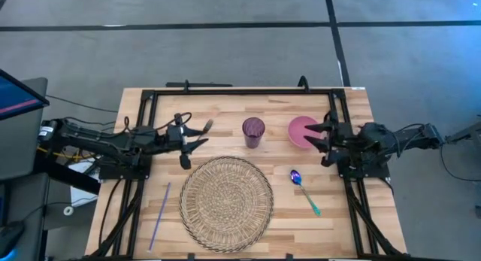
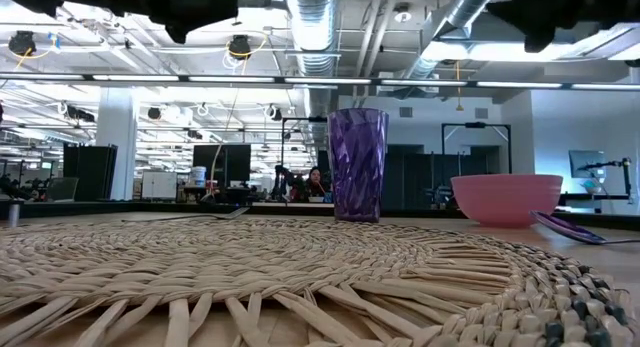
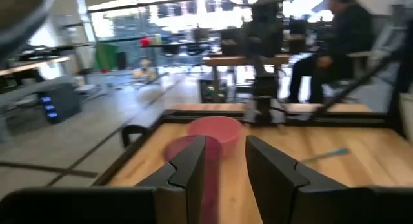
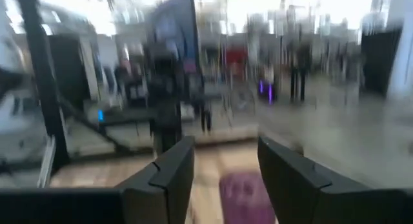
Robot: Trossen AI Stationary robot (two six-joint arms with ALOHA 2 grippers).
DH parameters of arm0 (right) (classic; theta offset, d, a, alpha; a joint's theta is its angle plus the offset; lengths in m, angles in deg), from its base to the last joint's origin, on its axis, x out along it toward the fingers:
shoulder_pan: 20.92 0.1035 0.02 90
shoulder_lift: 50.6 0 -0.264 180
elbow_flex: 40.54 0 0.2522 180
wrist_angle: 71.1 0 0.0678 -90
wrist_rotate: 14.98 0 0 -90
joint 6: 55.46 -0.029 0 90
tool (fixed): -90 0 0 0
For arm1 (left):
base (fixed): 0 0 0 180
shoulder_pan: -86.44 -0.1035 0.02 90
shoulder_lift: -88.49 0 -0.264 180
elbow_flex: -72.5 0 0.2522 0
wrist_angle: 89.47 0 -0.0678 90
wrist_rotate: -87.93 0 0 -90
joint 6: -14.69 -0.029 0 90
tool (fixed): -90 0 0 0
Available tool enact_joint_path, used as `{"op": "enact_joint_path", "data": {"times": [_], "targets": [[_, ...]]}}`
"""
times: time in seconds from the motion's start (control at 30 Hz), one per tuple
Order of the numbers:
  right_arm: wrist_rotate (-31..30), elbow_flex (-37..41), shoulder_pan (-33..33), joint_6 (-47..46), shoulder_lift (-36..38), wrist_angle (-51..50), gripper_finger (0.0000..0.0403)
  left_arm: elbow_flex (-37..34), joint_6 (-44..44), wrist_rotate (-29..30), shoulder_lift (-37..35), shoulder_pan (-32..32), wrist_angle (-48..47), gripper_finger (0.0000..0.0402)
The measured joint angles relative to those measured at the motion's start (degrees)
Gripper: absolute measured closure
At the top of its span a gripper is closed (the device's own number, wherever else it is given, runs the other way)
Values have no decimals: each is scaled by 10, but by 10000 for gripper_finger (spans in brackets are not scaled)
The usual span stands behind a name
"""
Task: Pick & Place Utensil
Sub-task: Put the pink bowl on the brown mat
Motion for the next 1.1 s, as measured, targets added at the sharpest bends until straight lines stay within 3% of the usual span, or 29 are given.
{"op": "enact_joint_path", "data": {"times": [0.23, 0.43, 1.1], "targets": [[-71, -52, -23, -172, -150, -196, 240, 1, 0, 19, -3, 0, -2, 291], [-66, -53, -51, -293, -255, -228, 250, 1, 0, 19, -3, 0, 5, 291], [-66, -53, -113, -334, -424, -220, 207, 1, -33, 42, -3, 0, 23, 291]]}}
